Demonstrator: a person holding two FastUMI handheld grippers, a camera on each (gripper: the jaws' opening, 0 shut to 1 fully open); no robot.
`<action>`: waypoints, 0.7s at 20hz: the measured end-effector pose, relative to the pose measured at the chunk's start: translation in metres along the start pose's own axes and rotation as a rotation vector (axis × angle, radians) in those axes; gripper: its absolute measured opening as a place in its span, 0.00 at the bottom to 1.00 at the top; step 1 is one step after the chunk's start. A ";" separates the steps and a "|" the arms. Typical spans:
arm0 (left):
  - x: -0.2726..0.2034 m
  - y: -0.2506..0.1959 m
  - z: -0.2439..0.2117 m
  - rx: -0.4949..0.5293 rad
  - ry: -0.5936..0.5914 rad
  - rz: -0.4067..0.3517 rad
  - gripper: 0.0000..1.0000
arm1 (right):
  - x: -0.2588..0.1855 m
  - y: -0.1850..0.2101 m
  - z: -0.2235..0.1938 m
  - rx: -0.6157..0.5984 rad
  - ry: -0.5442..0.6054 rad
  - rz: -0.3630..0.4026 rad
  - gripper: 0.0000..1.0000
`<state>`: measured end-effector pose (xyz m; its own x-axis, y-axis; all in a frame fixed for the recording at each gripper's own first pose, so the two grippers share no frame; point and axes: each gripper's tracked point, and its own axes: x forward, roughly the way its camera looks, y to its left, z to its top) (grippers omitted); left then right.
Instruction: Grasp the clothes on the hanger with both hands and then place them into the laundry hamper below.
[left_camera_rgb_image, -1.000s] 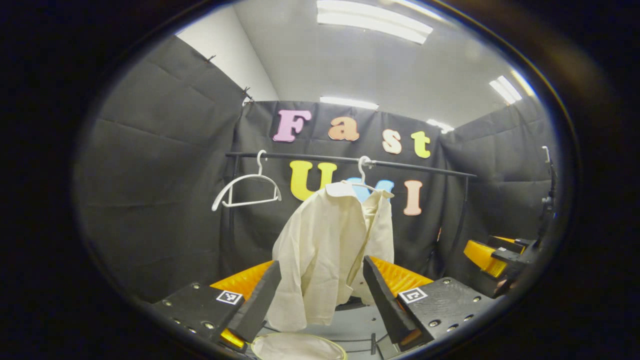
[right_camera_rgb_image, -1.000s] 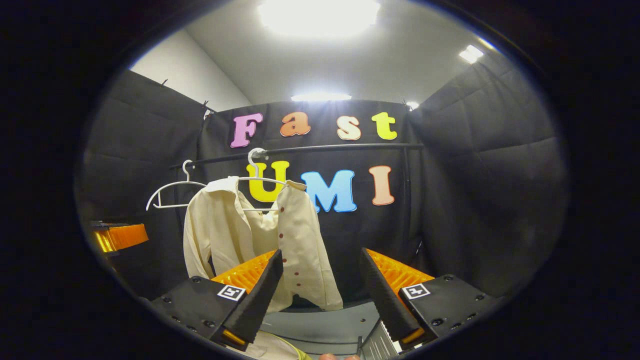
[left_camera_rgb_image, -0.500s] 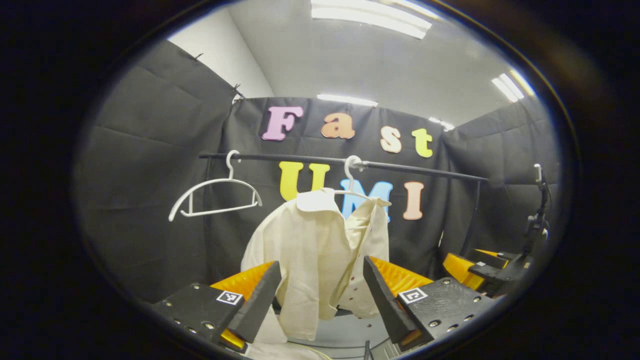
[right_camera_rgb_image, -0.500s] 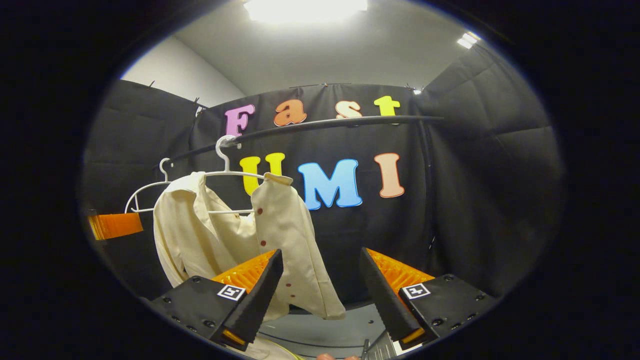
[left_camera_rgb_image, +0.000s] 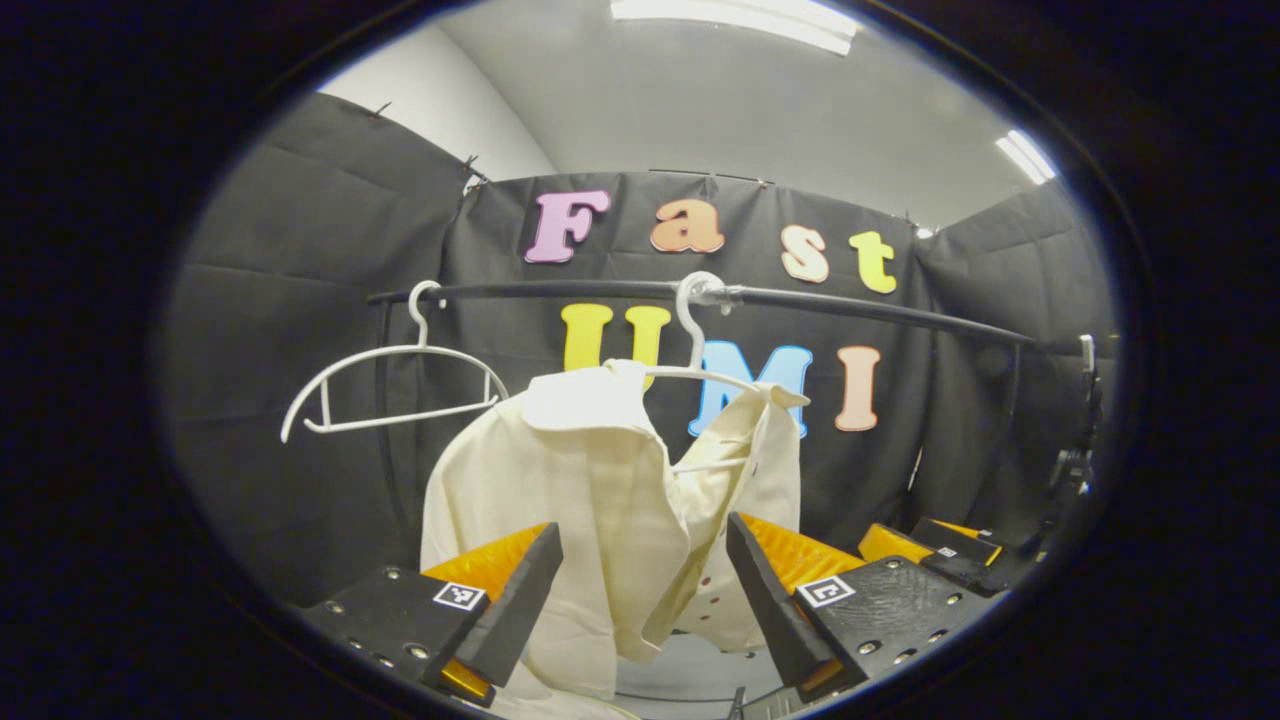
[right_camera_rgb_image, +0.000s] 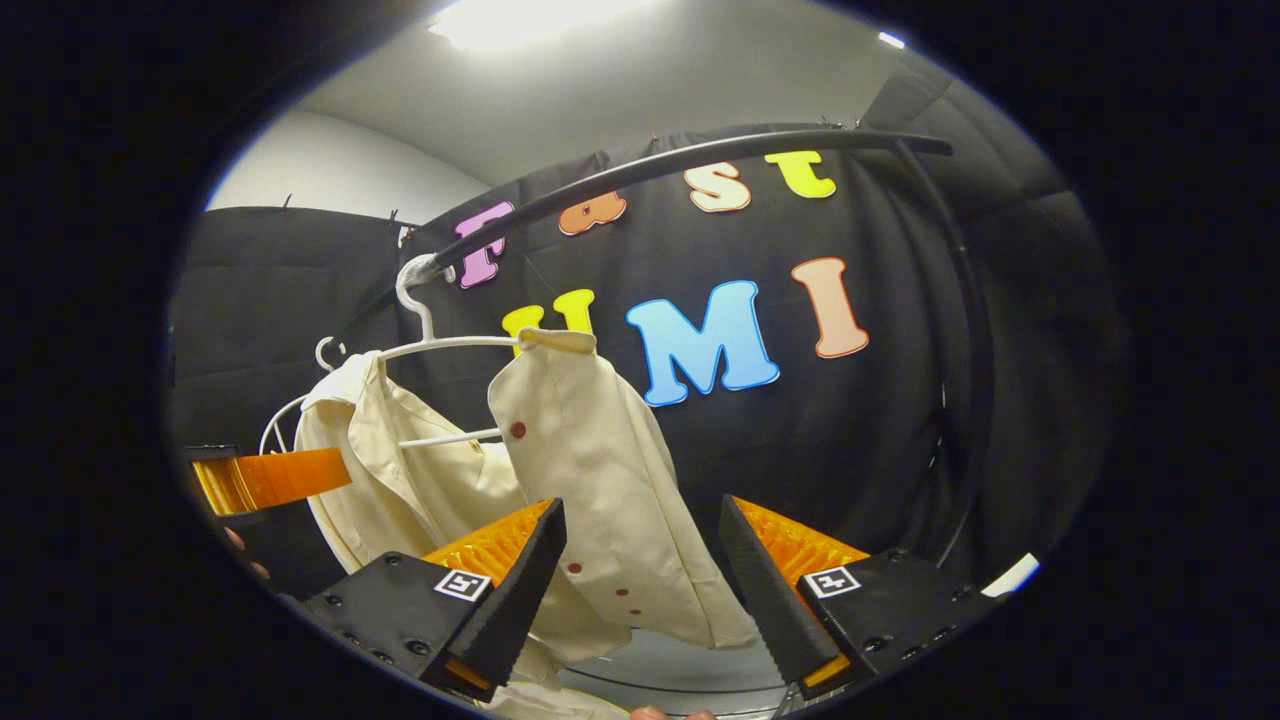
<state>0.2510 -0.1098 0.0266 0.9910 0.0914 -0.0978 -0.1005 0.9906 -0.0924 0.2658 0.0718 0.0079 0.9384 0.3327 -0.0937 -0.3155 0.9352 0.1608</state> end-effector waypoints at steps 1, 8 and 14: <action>0.009 0.000 0.000 -0.004 0.004 0.014 0.98 | 0.010 0.006 0.001 0.008 -0.001 0.026 0.98; 0.056 0.009 -0.008 0.002 0.028 0.158 0.97 | 0.068 0.042 -0.011 -0.001 0.063 0.195 0.98; 0.088 0.030 -0.021 0.023 0.051 0.313 0.96 | 0.086 0.049 -0.043 -0.011 0.127 0.245 0.98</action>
<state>0.3330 -0.0741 -0.0055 0.9065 0.3878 -0.1672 -0.3975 0.9172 -0.0279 0.3245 0.1514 -0.0343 0.8089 0.5611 -0.1758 -0.5330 0.8260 0.1834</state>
